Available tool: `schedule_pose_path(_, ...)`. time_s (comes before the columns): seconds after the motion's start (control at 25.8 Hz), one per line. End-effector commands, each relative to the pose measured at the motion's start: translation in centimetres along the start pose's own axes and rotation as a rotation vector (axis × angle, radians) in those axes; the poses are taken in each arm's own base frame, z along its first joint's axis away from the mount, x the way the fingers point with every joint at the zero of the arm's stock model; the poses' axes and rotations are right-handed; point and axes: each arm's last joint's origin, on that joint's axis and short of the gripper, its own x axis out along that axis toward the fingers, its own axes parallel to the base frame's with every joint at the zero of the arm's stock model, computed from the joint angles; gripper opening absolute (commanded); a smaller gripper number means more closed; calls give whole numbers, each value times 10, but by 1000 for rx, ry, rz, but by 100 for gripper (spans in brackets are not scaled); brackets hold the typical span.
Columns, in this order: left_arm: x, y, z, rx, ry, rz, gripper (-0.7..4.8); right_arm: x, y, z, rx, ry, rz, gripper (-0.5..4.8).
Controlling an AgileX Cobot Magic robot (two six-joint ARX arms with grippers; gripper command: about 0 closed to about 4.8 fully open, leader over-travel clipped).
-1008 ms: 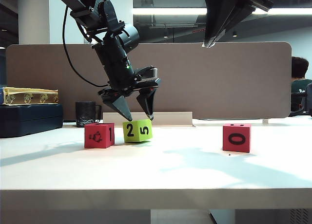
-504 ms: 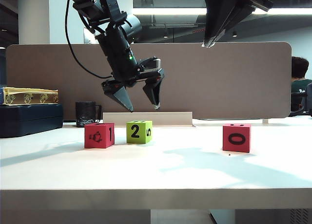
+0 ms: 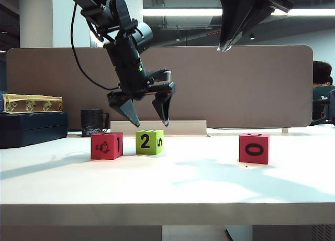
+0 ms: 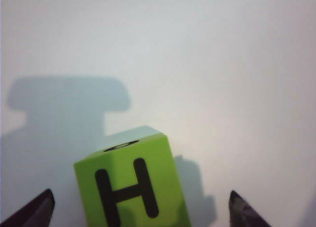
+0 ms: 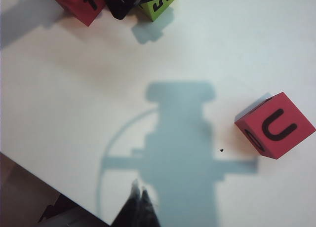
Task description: Select the appropriate blocks from the scattered letter blocks on the table and arrange them in a row to spell out "THU".
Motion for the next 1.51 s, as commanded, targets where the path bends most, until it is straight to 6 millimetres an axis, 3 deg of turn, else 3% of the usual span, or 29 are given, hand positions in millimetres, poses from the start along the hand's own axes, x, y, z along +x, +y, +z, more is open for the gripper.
schedule_pose_path(0.04, 5, 0, -3, -16, 23, -4, 442, -3, 1, 0, 0, -5, 4, -5)
schedule_pose_path(0.23, 6, 0, -3, -35, 27, -7, 422, -3, 1, 0, 0, -3, 4, -5)
schedule_pose_path(0.35, 6, 2, -3, -42, 28, -4, 334, -3, 1, -1, 1, 8, 3, -5)
schedule_pose_path(1.24, 11, -1, -10, -78, 88, -36, 336, -3, 1, -1, 1, 9, 3, -5)
schedule_pose_path(1.36, 11, -2, -10, -76, 86, -66, 360, -3, 1, -1, 1, 9, 3, -5)
schedule_pose_path(1.4, 11, -3, -9, -77, 82, -91, 409, -3, 1, -1, 1, 9, 3, -5)
schedule_pose_path(1.51, 11, -4, -8, -71, 66, -92, 419, -3, 1, -1, 1, 12, 3, -5)
